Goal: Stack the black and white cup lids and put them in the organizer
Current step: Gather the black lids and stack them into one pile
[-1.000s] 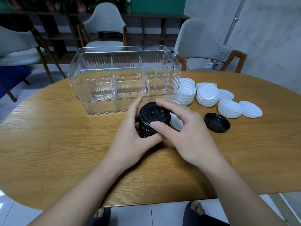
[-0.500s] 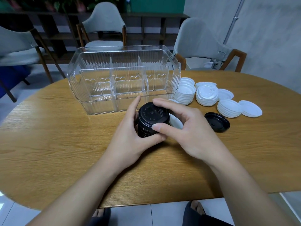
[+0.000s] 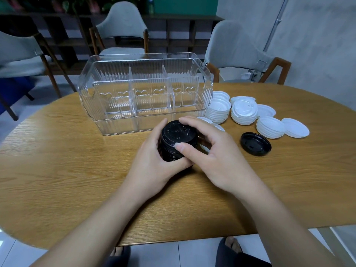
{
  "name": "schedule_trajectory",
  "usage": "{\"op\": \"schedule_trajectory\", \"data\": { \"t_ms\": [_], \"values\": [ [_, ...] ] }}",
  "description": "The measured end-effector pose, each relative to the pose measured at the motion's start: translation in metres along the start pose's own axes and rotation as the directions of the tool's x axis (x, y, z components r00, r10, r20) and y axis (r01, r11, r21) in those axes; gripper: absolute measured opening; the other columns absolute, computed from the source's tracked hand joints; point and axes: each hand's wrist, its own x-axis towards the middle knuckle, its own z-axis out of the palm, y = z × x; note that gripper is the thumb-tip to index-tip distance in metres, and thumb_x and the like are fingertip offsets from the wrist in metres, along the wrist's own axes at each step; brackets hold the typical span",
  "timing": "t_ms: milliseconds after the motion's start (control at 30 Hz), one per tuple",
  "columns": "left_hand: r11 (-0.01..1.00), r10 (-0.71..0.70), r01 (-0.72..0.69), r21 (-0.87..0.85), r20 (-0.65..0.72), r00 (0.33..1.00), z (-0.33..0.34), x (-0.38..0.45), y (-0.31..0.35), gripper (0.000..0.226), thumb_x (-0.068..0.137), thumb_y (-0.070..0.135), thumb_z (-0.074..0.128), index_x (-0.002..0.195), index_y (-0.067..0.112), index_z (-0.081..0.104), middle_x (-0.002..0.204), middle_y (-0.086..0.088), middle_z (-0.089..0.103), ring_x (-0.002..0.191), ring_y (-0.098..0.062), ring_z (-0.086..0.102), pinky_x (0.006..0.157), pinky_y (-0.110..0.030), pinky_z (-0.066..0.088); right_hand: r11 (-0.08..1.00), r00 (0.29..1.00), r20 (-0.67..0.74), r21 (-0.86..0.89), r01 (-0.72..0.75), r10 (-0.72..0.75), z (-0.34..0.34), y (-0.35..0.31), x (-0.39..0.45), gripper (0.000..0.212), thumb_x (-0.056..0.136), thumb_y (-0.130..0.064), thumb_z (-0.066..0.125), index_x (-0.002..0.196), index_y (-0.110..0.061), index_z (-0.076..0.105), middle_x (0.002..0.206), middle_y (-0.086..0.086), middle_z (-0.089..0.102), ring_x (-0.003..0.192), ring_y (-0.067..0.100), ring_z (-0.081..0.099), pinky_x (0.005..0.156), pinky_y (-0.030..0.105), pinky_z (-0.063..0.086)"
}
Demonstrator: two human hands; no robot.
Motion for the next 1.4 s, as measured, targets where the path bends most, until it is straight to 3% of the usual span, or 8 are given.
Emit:
{"op": "schedule_trajectory", "data": {
  "t_ms": [267,533,633,767,900,1100,1267,1400],
  "values": [
    [1.0,0.022,-0.022,-0.023,0.019,1.0,0.0,-0.005,0.005,0.117,0.079,0.04,0.098,0.174,0.036,0.028,0.147,0.032,0.063,0.139,0.009,0.058,0.115,-0.014,0.044,0.998,0.999,0.007,0.037,-0.043,0.043,0.005,-0.001,-0.009,0.071,0.099,-0.034,0.081,0.163,-0.036,0.049,0.157,-0.024,0.056,0.15,-0.002,0.048,0.126,0.033,0.041],
    [0.983,0.184,-0.184,0.006,-0.03,0.982,-0.004,-0.004,0.011,0.101,0.089,0.046,0.091,0.172,0.033,0.035,0.165,0.009,0.051,0.158,-0.011,0.045,0.128,-0.047,0.042,0.996,0.992,-0.103,-0.028,-0.079,0.076,-0.022,0.01,-0.018,0.051,0.104,-0.047,0.067,0.153,-0.033,0.062,0.151,-0.025,0.062,0.144,-0.004,0.053,0.118,0.029,0.047],
    [0.974,0.218,-0.215,0.072,-0.041,0.975,-0.003,-0.001,0.014,0.088,0.093,0.05,0.087,0.168,0.033,0.044,0.161,0.011,0.052,0.155,-0.015,0.049,0.126,-0.048,0.044,0.994,0.982,-0.159,-0.014,-0.11,0.106,-0.035,0.017,-0.023,0.043,0.11,-0.047,0.058,0.149,-0.031,0.066,0.145,-0.024,0.067,0.139,-0.004,0.057,0.115,0.026,0.046],
    [0.976,0.202,-0.198,0.096,-0.038,0.979,0.007,-0.001,0.018,0.079,0.092,0.051,0.084,0.162,0.03,0.053,0.155,0.014,0.055,0.151,-0.012,0.052,0.125,-0.047,0.046,0.979,0.967,-0.221,-0.133,-0.157,0.125,-0.048,0.03,-0.027,0.039,0.109,-0.039,0.065,0.147,-0.029,0.068,0.138,-0.022,0.069,0.13,-0.005,0.061,0.109,0.017,0.046],
    [0.972,0.215,-0.213,0.103,-0.014,0.976,0.016,-0.001,0.024,0.072,0.091,0.045,0.086,0.156,0.029,0.059,0.146,0.016,0.061,0.143,-0.01,0.058,0.12,-0.04,0.049,0.96,0.961,-0.25,-0.219,-0.175,0.118,-0.057,0.044,-0.032,0.03,0.107,-0.033,0.07,0.136,-0.027,0.073,0.132,-0.021,0.071,0.126,-0.005,0.062,0.11,0.022,0.048],
    [0.968,0.227,-0.227,0.107,0.014,0.974,0.034,-0.003,0.032,0.071,0.093,0.038,0.088,0.156,0.027,0.058,0.146,0.013,0.062,0.142,-0.012,0.059,0.118,-0.028,0.046,0.801,0.928,-0.344,-0.509,-0.315,0.146,-0.072,0.058,-0.037,0.036,0.1,-0.03,0.079,0.134,-0.021,0.072,0.132,-0.006,0.072,0.126,0.016,0.063,0.115,0.043,0.046],
    [0.968,0.232,-0.232,0.093,0.006,0.973,0.036,-0.004,0.033,0.071,0.093,0.036,0.089,0.156,0.027,0.058,0.145,0.012,0.062,0.141,-0.013,0.059,0.118,-0.031,0.048,0.636,0.898,-0.374,-0.641,-0.43,0.231,-0.075,0.06,-0.038,0.033,0.1,-0.035,0.077,0.131,-0.025,0.072,0.125,-0.003,0.071,0.124,0.024,0.062,0.105,0.042,0.038],
    [0.969,0.231,-0.23,0.085,-0.007,0.973,0.035,-0.005,0.031,0.07,0.093,0.036,0.089,0.156,0.027,0.059,0.144,0.011,0.062,0.14,-0.016,0.061,0.117,-0.041,0.051,0.613,0.893,-0.382,-0.654,-0.443,0.237,-0.075,0.061,-0.036,0.014,0.101,-0.031,0.077,0.114,-0.025,0.078,0.115,-0.005,0.075,0.112,0.023,0.068,0.103,0.04,0.039]
  ]
}}
